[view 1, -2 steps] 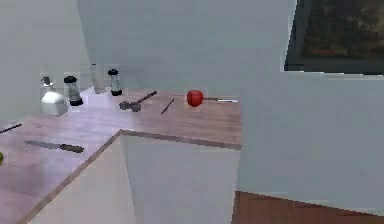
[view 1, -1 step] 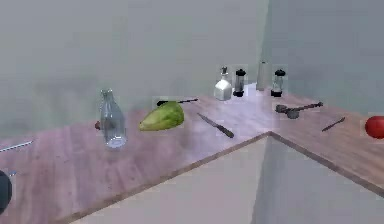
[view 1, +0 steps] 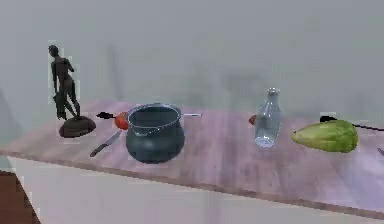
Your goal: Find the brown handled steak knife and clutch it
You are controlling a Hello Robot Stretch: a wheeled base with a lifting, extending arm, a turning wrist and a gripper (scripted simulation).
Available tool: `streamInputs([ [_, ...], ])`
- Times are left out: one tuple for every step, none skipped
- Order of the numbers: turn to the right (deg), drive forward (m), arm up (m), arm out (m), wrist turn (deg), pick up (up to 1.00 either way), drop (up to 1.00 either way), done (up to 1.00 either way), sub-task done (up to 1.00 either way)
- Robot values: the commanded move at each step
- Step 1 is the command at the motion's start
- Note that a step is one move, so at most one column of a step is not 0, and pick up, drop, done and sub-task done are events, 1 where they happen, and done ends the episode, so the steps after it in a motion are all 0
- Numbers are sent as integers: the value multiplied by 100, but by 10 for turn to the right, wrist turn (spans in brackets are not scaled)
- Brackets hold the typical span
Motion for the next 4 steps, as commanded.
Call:
streamInputs([
  [-390,0,0,0,0,0,0,0,0],
  [-30,0,0,0,0,0,0,0,0],
  [-30,0,0,0,0,0,0,0,0],
  [450,0,0,0,0,0,0,0,0],
])
